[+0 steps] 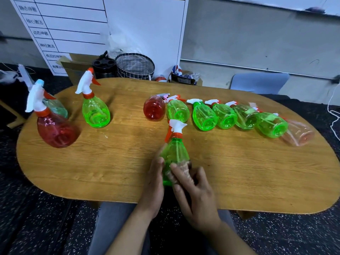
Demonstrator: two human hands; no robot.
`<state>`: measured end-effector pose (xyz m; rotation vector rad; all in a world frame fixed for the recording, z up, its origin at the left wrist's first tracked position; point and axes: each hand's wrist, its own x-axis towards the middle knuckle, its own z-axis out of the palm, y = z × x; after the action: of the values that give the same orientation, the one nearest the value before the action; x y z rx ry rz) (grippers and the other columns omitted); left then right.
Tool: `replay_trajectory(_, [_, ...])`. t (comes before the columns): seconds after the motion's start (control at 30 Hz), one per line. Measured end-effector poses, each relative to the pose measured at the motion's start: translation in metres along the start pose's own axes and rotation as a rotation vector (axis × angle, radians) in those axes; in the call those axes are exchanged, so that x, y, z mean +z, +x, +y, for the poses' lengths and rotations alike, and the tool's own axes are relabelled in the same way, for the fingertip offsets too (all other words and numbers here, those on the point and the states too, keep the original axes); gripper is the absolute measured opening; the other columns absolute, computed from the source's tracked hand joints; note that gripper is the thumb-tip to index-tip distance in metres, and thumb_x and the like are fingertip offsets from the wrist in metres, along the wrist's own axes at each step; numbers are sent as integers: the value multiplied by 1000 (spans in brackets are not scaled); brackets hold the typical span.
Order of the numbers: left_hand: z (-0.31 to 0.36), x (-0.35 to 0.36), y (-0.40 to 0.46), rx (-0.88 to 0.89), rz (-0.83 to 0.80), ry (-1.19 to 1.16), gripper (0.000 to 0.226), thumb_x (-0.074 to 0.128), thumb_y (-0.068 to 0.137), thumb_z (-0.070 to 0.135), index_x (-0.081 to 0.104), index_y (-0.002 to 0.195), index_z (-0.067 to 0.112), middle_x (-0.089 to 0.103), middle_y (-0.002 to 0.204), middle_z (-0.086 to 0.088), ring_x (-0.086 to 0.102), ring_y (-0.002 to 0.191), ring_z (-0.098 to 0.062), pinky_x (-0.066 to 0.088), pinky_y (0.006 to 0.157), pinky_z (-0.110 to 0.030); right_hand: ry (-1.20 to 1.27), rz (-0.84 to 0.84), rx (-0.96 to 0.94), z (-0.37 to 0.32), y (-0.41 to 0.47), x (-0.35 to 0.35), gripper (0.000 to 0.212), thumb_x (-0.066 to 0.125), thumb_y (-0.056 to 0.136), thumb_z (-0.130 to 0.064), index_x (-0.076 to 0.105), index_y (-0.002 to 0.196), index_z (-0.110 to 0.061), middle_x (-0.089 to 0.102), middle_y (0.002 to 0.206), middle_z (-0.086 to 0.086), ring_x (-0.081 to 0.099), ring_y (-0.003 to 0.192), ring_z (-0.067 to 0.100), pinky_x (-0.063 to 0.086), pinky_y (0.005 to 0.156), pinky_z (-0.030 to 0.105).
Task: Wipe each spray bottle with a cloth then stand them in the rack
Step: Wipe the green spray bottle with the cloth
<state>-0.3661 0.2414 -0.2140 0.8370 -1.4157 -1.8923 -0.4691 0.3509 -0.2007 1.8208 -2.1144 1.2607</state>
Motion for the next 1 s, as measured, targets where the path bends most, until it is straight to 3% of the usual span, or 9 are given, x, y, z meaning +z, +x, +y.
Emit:
replay_trajectory(0.1, [4, 3, -1, 41, 30, 57, 72, 44, 98, 79, 52, 155, 34, 56, 158, 1, 49, 149, -23, 35, 125, -59, -116, -30, -122, 13, 5, -8, 46, 42, 110, -48, 42, 156, -44, 49, 106, 6, 57, 84, 20, 57, 67, 36])
replay_trajectory(0.2, [7, 7, -3, 95, -19, 97, 62, 42, 101, 71, 50, 155, 40, 54, 157, 8, 49, 148, -17, 40, 121, -59, -32, 23, 54, 17, 42, -16, 43, 41, 110, -48, 52, 151, -42, 48, 104, 0, 58, 83, 16, 56, 71, 39])
replay_trajectory(0.3, [9, 8, -4, 99, -49, 56, 57, 42, 101, 68, 48, 153, 48, 54, 156, 13, 52, 145, -15, 45, 117, -59, -23, 46, 183, 17, 69, -14, 42, 42, 108, -50, 62, 144, -40, 47, 96, -8, 57, 78, 8, 52, 71, 31])
replay_trajectory(0.37, [5, 7, -3, 105, -25, 45, 54, 39, 105, 64, 48, 155, 45, 55, 156, 14, 51, 146, -12, 43, 121, -57, -70, 16, 90, 12, 65, -13, 42, 43, 108, -51, 64, 142, -38, 43, 96, -10, 55, 75, 7, 47, 67, 24])
replay_trajectory(0.5, [1, 6, -2, 104, 32, 63, 51, 31, 107, 50, 51, 152, 37, 61, 149, 19, 52, 143, -5, 40, 124, -44, -117, -77, -234, 17, 38, -20, 38, 54, 107, -43, 65, 142, -33, 48, 97, 2, 58, 76, 17, 53, 63, 30])
replay_trajectory(0.6, [1, 9, -2, 82, 27, 54, 54, 30, 107, 52, 53, 153, 36, 61, 150, 15, 53, 143, -8, 40, 124, -47, -162, -95, -359, 26, 39, -30, 38, 56, 106, -44, 68, 139, -29, 50, 98, 3, 61, 79, 18, 53, 63, 30])
replay_trajectory(0.8, [1, 11, -3, 71, -10, 51, 50, 31, 113, 49, 50, 157, 35, 57, 155, 14, 51, 146, -8, 45, 119, -38, -2, 84, 151, 16, 68, -22, 38, 53, 105, -48, 67, 138, -36, 51, 96, -8, 61, 78, 9, 56, 69, 34])
replay_trajectory(0.87, [0, 9, -1, 46, 29, 27, 55, 35, 110, 56, 52, 155, 29, 59, 154, 10, 51, 146, -9, 42, 123, -37, -37, 37, 52, 6, 51, -14, 38, 53, 105, -46, 66, 139, -37, 50, 98, -6, 61, 78, 11, 55, 66, 30])
replay_trajectory(1.0, [3, 5, 1, -53, 17, -66, 75, 45, 100, 76, 55, 154, 25, 61, 153, -7, 55, 145, -27, 38, 124, -55, -156, -59, -280, 3, 15, -14, 38, 64, 101, -43, 70, 137, -32, 53, 101, 1, 61, 79, 15, 54, 61, 28])
